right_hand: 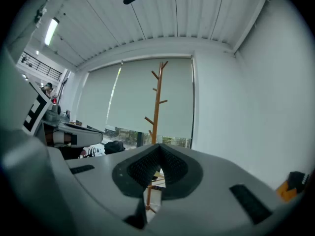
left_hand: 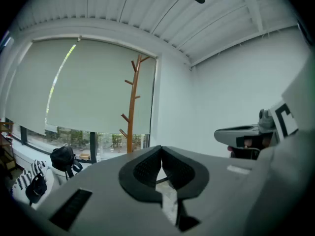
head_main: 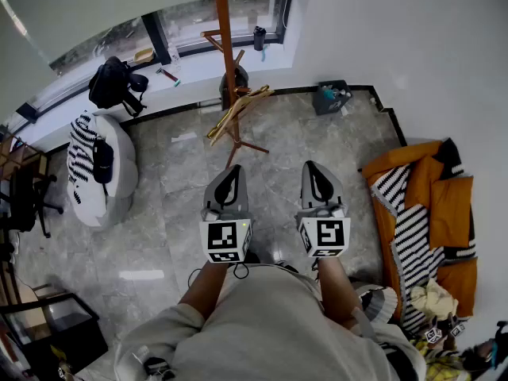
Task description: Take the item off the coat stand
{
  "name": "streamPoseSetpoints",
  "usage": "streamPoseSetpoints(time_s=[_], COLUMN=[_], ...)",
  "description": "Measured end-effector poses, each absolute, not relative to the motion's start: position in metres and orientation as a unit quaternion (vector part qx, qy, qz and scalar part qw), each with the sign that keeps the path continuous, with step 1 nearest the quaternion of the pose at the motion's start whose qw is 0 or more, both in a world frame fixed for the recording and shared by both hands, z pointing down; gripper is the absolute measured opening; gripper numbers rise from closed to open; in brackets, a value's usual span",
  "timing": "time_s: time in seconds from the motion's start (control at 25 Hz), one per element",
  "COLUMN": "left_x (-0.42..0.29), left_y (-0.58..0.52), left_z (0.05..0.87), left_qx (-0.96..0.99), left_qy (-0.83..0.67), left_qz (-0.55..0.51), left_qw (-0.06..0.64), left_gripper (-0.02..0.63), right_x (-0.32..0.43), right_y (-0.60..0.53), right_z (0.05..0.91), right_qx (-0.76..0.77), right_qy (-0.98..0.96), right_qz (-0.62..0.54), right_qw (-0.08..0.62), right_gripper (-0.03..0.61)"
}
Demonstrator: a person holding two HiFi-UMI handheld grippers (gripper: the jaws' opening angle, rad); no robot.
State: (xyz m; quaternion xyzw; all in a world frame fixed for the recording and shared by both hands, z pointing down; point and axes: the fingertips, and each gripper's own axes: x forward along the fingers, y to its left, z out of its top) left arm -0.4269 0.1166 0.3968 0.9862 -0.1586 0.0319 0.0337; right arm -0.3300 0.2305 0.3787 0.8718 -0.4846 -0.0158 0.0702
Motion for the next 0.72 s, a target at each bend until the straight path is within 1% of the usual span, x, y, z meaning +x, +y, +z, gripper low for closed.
streamPoseSetpoints(time_s=[0.16, 0.36, 0.72], left_x=[-0.403, -0.375, -0.302], left_y=[0.099, 0.092, 0.098], left_z=[0.405, 0.408, 0.424], left_qx=[0.990, 0.995, 0.997], left_qy=[-0.134, -0.086, -0.025], left_qz=[0.038, 0.043, 0.058], left_qw=[0.037, 0.033, 0.041], left_gripper=[0.012, 0.012, 0.012], right_x=[-0.316, -0.302, -0.248], right_y=[0.213, 0.208, 0.226], right_z=[0.386, 0.386, 0.412], right_qx=[0.879, 0.889, 0.910], right_qy=[-0.471, -0.454, -0.406], right_qz=[-0.015, -0.015, 0.021], right_qw=[0.074, 0.056, 0.075], right_gripper=[0.006, 0.006, 0.006])
